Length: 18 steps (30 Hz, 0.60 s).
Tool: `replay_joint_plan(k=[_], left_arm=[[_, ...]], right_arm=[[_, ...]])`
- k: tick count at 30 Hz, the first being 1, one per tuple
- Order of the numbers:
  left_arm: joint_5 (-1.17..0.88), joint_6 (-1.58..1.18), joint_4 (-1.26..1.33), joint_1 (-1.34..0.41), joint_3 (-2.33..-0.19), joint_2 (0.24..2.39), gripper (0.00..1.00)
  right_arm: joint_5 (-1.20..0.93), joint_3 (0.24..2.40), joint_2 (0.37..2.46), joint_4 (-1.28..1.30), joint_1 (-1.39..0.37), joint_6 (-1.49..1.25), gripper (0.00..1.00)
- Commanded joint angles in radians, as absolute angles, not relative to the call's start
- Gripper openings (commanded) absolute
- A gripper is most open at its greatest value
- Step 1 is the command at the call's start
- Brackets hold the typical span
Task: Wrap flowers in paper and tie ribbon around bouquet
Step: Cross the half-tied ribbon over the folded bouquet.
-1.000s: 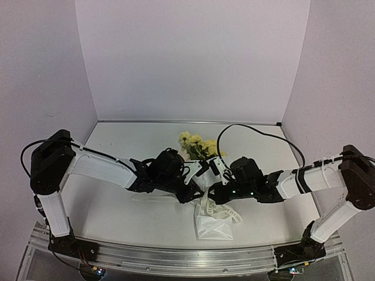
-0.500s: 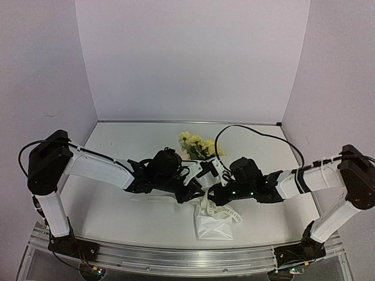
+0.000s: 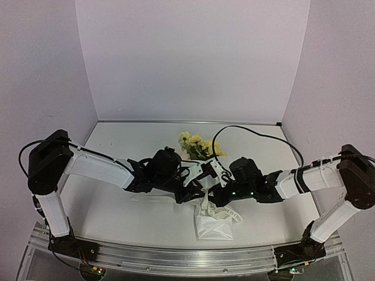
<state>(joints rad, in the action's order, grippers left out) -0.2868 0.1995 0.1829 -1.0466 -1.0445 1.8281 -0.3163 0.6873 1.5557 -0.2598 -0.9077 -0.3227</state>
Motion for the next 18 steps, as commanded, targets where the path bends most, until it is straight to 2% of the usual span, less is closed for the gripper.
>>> replay_joint_plan(k=[1,8,12,15,18], left_arm=[[-0.326,0.239,0.177,-1.036,-1.082,1.847,0.33],[-0.354,0.243,0.157,-1.034,-1.097,1.862,0.31],[-0.340,0.245,0.160,-1.033,-1.098,1.857,0.27],[-0.340,0.242,0.159,-1.032,-1.101,1.857,0.19],[-0.330,0.238,0.154,-1.031,-1.109,1.858,0.06]], right_arm=[[-0.345,0.734,1.568,-0.276,-0.905,-0.297,0.00],[-0.348,0.754,1.569,-0.275,-0.905,-0.291,0.00],[-0.361,0.761,1.584,-0.276,-0.904,-0.304,0.00],[-0.363,0.762,1.589,-0.276,-0.905,-0.312,0.00],[-0.355,0.759,1.587,-0.274,-0.905,-0.319,0.00]])
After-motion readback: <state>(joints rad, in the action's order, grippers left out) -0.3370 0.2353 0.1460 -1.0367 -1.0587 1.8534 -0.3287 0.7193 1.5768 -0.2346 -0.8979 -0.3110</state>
